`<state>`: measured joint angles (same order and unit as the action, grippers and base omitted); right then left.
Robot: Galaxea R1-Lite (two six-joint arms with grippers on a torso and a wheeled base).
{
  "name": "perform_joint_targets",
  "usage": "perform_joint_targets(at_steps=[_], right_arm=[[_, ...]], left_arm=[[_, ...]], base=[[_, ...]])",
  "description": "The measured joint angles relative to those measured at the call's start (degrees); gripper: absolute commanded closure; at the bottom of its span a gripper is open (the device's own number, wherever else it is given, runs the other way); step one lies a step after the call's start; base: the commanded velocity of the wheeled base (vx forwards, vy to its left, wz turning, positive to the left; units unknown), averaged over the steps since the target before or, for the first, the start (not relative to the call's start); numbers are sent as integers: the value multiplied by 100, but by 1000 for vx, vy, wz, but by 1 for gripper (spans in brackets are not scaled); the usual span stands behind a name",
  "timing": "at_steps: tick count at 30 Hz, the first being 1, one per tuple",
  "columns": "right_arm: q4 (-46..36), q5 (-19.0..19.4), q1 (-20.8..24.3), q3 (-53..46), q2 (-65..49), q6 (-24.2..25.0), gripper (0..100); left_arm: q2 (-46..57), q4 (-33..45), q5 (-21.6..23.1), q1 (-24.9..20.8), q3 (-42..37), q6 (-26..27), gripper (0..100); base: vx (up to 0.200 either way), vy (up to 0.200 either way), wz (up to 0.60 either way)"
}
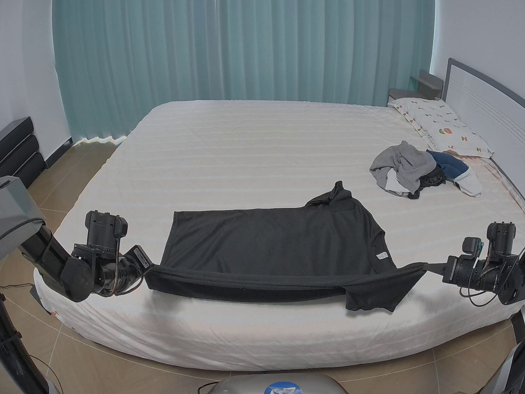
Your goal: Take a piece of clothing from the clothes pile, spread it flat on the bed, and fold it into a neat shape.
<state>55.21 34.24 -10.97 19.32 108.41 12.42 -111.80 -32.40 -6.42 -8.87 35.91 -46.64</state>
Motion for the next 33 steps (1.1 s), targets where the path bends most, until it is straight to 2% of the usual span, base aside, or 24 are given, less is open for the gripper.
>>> perform_joint_targets(at_steps=[5,11,17,29,33], right_arm=[[-312,-20,45,346,20,9,100],[-1430,-67,157,1318,123,22,100],[-2138,-167,282,2171,374,30,100],[-2532,-617,550,3307,1265,52,100],[-2492,-668,588,3458,1425,306,100]], left_arm=[[-46,6,20,-16,218,-5,100],[-319,16,44,-24,697,-112,100],[-724,222,51,-20,1259,-284,100],[-1548,613,46,4,2315,-897,100],[-1673,633,51,52,2453,-1128,100]], base=[[0,0,0],[0,0,0],[0,0,0],[0,0,0],[0,0,0]])
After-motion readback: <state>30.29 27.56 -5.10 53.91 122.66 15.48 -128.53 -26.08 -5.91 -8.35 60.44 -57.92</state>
